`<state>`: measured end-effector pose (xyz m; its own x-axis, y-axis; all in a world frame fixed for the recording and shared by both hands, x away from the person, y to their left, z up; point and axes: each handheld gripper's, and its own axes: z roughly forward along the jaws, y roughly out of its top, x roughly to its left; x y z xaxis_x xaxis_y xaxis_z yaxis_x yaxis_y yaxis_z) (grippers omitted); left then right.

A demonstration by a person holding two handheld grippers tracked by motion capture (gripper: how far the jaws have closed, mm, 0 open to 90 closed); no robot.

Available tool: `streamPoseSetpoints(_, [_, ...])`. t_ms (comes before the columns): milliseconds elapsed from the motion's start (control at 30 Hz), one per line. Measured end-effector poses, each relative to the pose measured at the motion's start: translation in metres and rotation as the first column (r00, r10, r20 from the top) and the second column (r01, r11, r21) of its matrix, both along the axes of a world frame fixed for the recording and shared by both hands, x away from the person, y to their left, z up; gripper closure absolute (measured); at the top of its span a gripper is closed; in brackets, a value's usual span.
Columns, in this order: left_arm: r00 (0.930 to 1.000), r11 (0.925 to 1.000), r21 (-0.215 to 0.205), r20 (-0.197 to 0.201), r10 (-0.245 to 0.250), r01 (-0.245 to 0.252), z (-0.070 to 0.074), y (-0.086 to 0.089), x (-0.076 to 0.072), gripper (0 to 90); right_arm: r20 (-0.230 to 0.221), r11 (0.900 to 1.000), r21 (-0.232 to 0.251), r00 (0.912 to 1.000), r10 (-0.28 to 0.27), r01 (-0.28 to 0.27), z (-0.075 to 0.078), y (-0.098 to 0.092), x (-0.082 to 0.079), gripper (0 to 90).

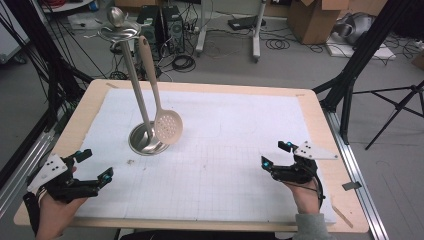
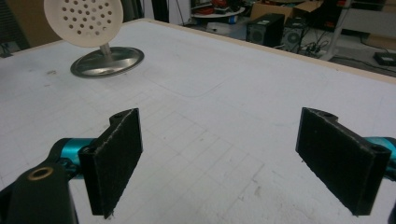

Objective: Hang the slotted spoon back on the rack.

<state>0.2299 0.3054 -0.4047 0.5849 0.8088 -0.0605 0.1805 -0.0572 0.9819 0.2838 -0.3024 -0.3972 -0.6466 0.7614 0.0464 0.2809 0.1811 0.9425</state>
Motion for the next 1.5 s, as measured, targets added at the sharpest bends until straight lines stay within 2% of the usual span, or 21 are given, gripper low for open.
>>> streamPoseSetpoints(133, [1.0000, 1.0000, 0.002, -0.009, 0.003, -0.003, -0.001, 0.000, 0.001, 1.7, -0.020, 0.999, 0.027, 0.9996, -0.021, 0.022, -0.003, -0.004, -0.001, 12.6])
streamPoseSetpoints(367, [0.9999, 0.9999, -0.004, -0.012, 0.010, -0.010, -0.003, 0.004, 0.001, 1.7, -0.007, 0.999, 0.003, 0.9991, -0.041, 0.041, -0.005, -0.008, -0.003, 12.5])
streamPoseSetpoints(567, [0.9998, 0.9998, -0.007, -0.013, 0.016, -0.016, -0.003, 0.006, 0.001, 1.7, -0.013, 0.997, 0.023, 0.9977, -0.067, 0.067, -0.009, -0.021, -0.007, 12.5])
streamPoseSetpoints(867, [0.9997, 0.9998, -0.006, -0.019, 0.018, -0.018, -0.005, 0.006, 0.001, 1.7, -0.019, 0.995, 0.025, 0.9951, -0.097, 0.098, -0.016, -0.035, -0.016, 12.1])
streamPoseSetpoints(967, [0.9996, 0.9998, -0.005, -0.020, 0.019, -0.020, -0.005, 0.007, 0.001, 1.7, -0.027, 0.993, 0.037, 0.9937, -0.109, 0.110, -0.019, -0.038, -0.018, 12.0])
streamPoseSetpoints(1333, [0.9986, 0.9987, -0.016, -0.023, 0.049, -0.049, -0.007, 0.016, -0.001, 1.7, -0.010, 0.988, 0.051, 0.9892, -0.146, 0.147, -0.023, -0.051, -0.024, 12.0])
streamPoseSetpoints(1500, [0.9973, 0.9975, -0.012, -0.025, 0.069, -0.069, -0.009, 0.021, -0.001, 1.7, -0.008, 0.981, 0.088, 0.9847, -0.174, 0.174, -0.024, -0.058, -0.027, 12.0])
